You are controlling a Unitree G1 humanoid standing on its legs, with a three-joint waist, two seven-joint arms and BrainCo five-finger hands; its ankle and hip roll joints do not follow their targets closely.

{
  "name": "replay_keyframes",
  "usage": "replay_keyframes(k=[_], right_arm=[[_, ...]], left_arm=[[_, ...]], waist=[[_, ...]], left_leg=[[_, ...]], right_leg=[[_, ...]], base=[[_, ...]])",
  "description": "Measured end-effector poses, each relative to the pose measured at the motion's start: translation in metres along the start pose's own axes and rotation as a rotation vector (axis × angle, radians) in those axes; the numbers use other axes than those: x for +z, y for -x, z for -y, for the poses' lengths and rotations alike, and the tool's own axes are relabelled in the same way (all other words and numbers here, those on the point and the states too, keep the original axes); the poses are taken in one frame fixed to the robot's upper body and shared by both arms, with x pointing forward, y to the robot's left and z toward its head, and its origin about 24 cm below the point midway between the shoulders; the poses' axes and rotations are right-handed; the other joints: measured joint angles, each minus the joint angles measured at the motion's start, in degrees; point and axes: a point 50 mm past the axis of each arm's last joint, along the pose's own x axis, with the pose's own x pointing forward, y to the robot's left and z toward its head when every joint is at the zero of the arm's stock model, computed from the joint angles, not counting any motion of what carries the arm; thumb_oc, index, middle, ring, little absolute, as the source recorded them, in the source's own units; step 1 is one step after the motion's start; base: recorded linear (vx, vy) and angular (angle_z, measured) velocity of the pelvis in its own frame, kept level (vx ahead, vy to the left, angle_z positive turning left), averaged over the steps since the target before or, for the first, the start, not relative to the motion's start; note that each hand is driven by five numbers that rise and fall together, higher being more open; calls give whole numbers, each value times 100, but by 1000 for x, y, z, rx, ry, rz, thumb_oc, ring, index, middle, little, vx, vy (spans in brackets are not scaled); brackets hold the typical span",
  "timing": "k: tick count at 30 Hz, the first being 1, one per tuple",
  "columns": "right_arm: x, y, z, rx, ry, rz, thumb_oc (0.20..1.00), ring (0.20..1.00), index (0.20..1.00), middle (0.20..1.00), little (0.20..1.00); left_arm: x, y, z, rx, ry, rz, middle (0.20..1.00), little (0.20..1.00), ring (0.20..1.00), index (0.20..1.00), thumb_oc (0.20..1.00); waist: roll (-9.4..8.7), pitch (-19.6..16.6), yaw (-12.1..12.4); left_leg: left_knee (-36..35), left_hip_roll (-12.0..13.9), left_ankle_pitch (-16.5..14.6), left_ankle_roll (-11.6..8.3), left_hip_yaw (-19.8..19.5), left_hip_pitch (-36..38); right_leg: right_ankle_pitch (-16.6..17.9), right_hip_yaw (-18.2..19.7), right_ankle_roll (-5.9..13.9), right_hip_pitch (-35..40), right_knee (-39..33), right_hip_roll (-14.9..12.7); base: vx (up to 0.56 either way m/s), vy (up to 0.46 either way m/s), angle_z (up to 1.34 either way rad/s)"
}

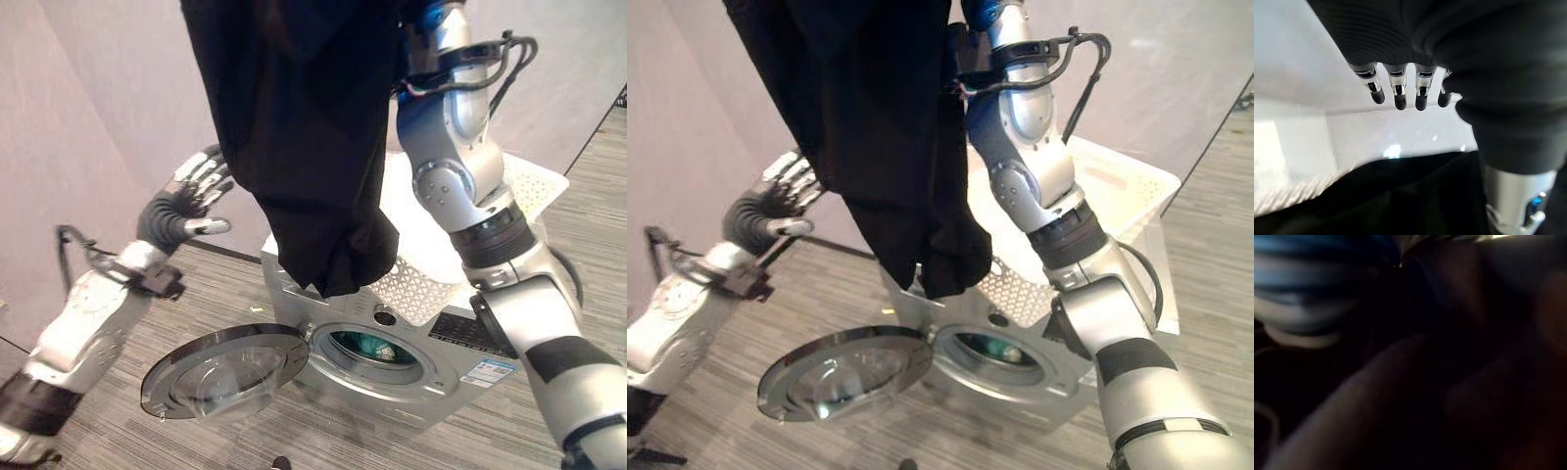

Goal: Grab the laundry basket,head to the washer,open it,put in the laundry and shut it.

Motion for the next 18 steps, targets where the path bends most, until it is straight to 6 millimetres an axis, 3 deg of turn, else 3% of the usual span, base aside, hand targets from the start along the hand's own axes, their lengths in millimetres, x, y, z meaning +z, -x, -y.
replay_keyframes(k=[5,12,14,18], right_arm=[[-9,1,0,1,9,-37,200,200,200,200,200],[-27,5,-15,37,-16,-106,200,200,200,200,200],[-29,5,-12,31,-5,-115,200,200,200,200,200],[-31,7,20,-34,105,-159,200,200,200,200,200]], left_arm=[[-6,-15,21,-75,59,14,1000,1000,1000,1000,1000],[4,-46,55,-207,114,94,1000,1000,1000,1000,1000],[9,-50,58,-218,113,116,1000,1000,1000,1000,1000],[10,-44,55,-247,95,102,1000,1000,1000,1000,1000]], waist=[[-34,-23,-37],[-70,-44,-170],[-80,-45,-235],[-103,-32,-259]], left_leg=[[-1,22,0,0,49,-2],[-1,48,-2,-2,132,-30],[-1,68,-1,-1,159,-73],[-1,73,-1,-1,174,-90]], right_leg=[[3,60,-14,-55,0,6],[23,146,-41,-133,2,19],[36,188,-56,-183,2,36],[37,225,-57,-236,2,34]], base=[[6,12,-6],[5,4,-5],[27,15,-10],[16,13,-5]])
